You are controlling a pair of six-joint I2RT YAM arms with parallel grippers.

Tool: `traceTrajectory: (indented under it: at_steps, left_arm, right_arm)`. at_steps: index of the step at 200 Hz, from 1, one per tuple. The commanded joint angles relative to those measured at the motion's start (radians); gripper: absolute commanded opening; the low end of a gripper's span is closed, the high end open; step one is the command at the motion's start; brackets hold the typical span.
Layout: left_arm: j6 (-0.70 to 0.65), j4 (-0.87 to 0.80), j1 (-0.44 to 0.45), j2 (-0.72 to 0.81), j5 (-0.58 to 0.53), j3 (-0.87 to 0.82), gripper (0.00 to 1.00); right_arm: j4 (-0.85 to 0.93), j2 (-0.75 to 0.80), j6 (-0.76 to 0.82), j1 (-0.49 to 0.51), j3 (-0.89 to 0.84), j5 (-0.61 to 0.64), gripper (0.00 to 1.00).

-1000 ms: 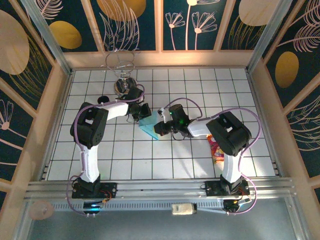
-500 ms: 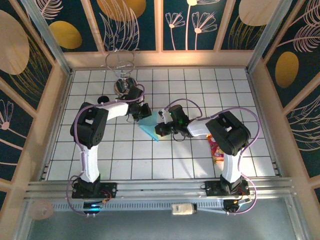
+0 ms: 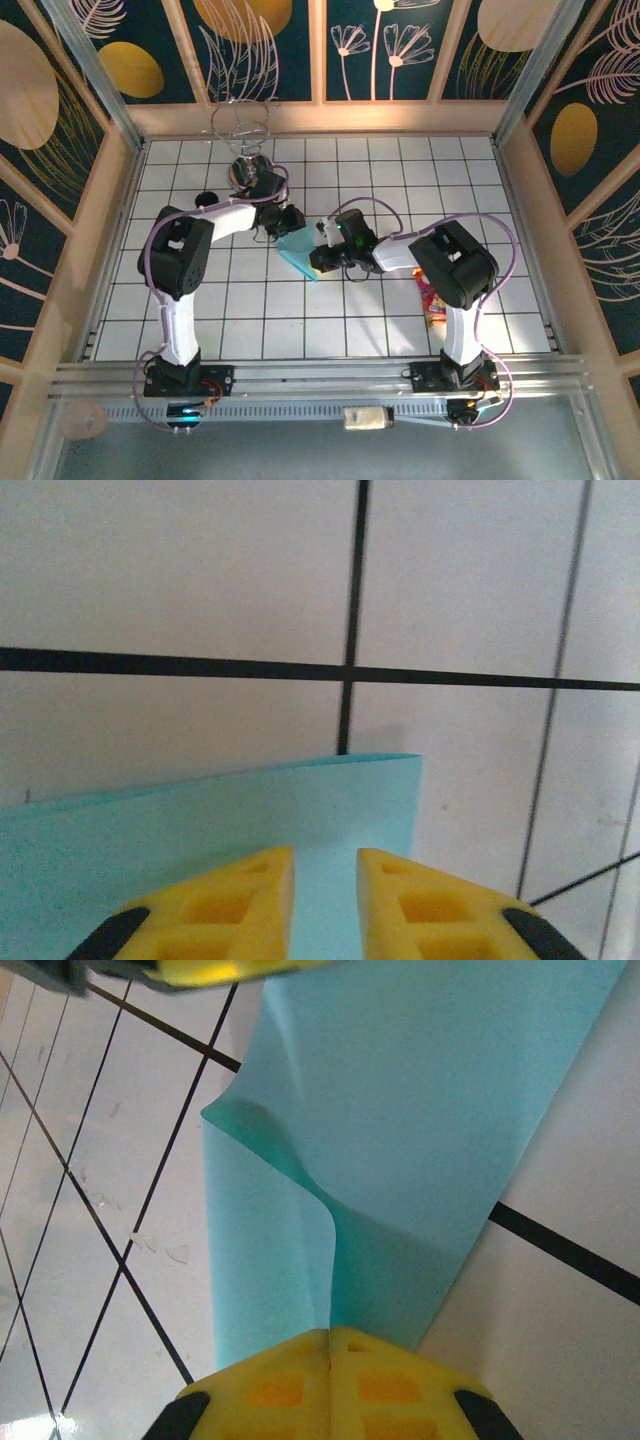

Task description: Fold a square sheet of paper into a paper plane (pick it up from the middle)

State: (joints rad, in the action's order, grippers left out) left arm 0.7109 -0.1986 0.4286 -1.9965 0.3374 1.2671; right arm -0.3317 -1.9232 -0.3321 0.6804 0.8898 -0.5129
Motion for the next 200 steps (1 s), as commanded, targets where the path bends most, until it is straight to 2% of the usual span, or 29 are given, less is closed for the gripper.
traceTrajectory:
  at_steps: [1,51,92,111,151,200]
  left_arm:
    - [0.032,0.001,0.004,0.104,-0.026,-0.029,0.26]
    - [0.134,0.106,-0.006,0.274,-0.032,-0.232,0.28]
    - [0.326,0.386,-0.004,0.407,0.142,-0.496,0.26]
    - [0.389,0.469,0.005,0.43,0.18,-0.574,0.22]
    - [0.446,0.516,0.034,0.408,0.179,-0.631,0.18]
    - [0.469,0.514,0.052,0.362,0.163,-0.611,0.13]
  right_arm:
    - [0.037,-0.022,-0.005,-0.005,0.02,0.023,0.02]
    - [0.033,0.001,-0.032,-0.006,0.017,-0.023,0.03]
    - [0.044,0.003,-0.045,-0.003,0.019,-0.035,0.03]
    - [0.05,0.003,-0.045,-0.001,0.022,-0.042,0.03]
    - [0.065,-0.002,-0.042,0.002,0.033,-0.042,0.03]
    - [0.077,-0.005,-0.038,0.005,0.039,-0.035,0.03]
